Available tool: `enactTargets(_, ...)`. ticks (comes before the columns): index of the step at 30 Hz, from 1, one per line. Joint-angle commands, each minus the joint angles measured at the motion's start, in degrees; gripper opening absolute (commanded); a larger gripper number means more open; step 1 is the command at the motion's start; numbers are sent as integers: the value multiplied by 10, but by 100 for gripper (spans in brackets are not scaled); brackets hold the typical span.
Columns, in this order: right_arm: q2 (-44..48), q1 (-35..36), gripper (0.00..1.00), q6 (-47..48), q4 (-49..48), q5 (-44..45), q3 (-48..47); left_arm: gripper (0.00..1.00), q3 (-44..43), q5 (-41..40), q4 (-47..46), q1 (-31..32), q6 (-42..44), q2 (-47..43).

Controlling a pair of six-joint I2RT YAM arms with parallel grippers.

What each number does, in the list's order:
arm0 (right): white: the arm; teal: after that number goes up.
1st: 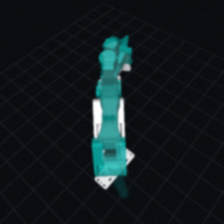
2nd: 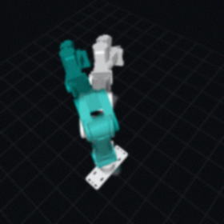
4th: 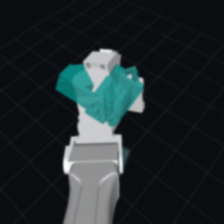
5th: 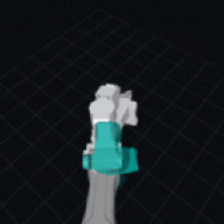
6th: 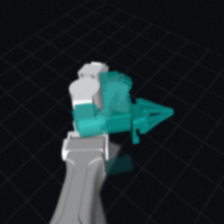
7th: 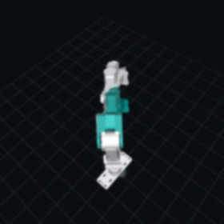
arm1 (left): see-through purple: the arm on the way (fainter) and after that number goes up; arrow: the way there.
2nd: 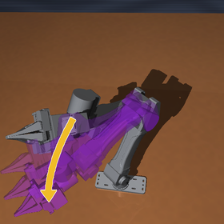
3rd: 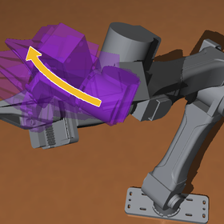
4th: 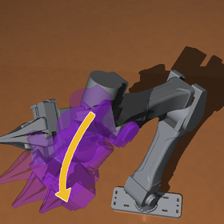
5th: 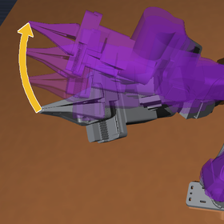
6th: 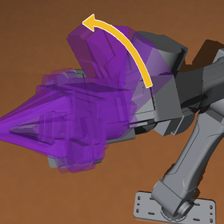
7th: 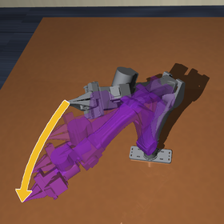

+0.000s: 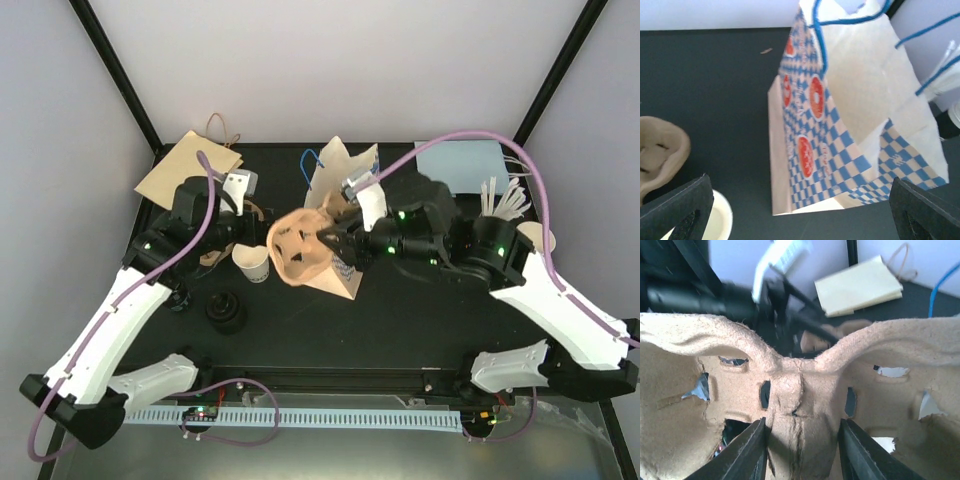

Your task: Pack the takeout coffee

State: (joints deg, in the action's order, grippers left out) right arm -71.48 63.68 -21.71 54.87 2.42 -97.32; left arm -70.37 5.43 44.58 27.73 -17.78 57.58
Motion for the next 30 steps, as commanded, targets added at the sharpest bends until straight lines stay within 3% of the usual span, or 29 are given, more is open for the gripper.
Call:
enactTargets(1, -38, -57, 41, 62, -33, -96, -75, 99, -16, 99, -56, -4, 9, 29)
enactTargets(5, -64, -112, 39, 58, -85, -157, -120, 98, -24, 128, -86, -1, 0, 64)
enactTargets(10, -88, -168, 41, 56, -149, -158, -142, 94, -51, 131, -99, 5, -2, 119)
enactTargets(21, -128, -305, 41, 23, -269, -287, -117, 68, -137, 111, -73, 12, -2, 261)
enactTargets(25, -144, -350, 40, 5, -301, -374, -108, 49, -175, 115, -42, 12, 11, 304)
enactTargets(27, -147, -361, 40, 8, -307, -400, -98, 31, -204, 114, -13, 13, 23, 323)
enactTargets(29, -147, -368, 40, 14, -305, -416, -90, 5, -232, 110, 15, 12, 44, 336)
enactTargets(30, -146, -370, 40, 18, -304, -425, -84, 2, -244, 110, 28, 12, 54, 338)
